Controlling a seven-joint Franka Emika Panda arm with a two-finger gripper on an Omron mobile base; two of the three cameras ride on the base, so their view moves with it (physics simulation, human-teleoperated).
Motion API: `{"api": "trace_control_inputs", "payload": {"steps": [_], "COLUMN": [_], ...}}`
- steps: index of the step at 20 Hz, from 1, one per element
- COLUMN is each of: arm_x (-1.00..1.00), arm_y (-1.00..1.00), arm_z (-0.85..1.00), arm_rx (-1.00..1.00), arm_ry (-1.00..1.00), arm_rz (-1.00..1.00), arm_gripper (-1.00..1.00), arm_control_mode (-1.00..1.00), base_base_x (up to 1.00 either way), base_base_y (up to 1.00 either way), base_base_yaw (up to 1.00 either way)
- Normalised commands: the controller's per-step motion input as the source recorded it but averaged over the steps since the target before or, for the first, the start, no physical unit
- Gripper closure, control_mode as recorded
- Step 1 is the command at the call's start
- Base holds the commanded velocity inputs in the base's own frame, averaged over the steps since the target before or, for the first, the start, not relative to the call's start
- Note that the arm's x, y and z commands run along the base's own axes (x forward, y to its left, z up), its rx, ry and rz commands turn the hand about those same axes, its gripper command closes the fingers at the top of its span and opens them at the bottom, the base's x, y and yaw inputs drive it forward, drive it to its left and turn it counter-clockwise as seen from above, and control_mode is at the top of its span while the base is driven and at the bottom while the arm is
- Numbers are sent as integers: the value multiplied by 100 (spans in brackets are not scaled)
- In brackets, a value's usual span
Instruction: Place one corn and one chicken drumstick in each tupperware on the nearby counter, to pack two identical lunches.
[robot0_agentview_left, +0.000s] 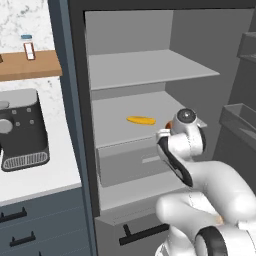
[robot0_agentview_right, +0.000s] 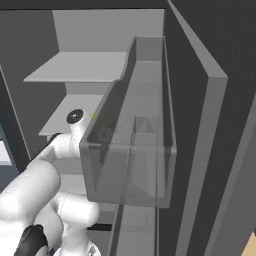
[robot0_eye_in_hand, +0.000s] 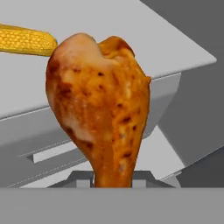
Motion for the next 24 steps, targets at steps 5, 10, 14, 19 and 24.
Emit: {"api": "trace_control_inputs", "payload": {"steps": [5, 10, 14, 19, 24], "arm_x": [-100, -100, -100, -80, 0], "arm_y": [18, 20, 18, 21, 0], "arm_z": [59, 60, 65, 31, 0], "arm_rx": [0, 0, 0, -1, 0], "arm_ry": [0, 0, 0, 0, 0], "arm_rz": [13, 10, 7, 5, 0], "arm_gripper": [100, 100, 100, 100, 100], "arm_control_mode": [-100, -100, -100, 100, 100], "base_base_x": [0, 0, 0, -20, -96], "base_base_y": [0, 0, 0, 6, 39], "base_base_yaw": [0, 0, 0, 1, 6]}}
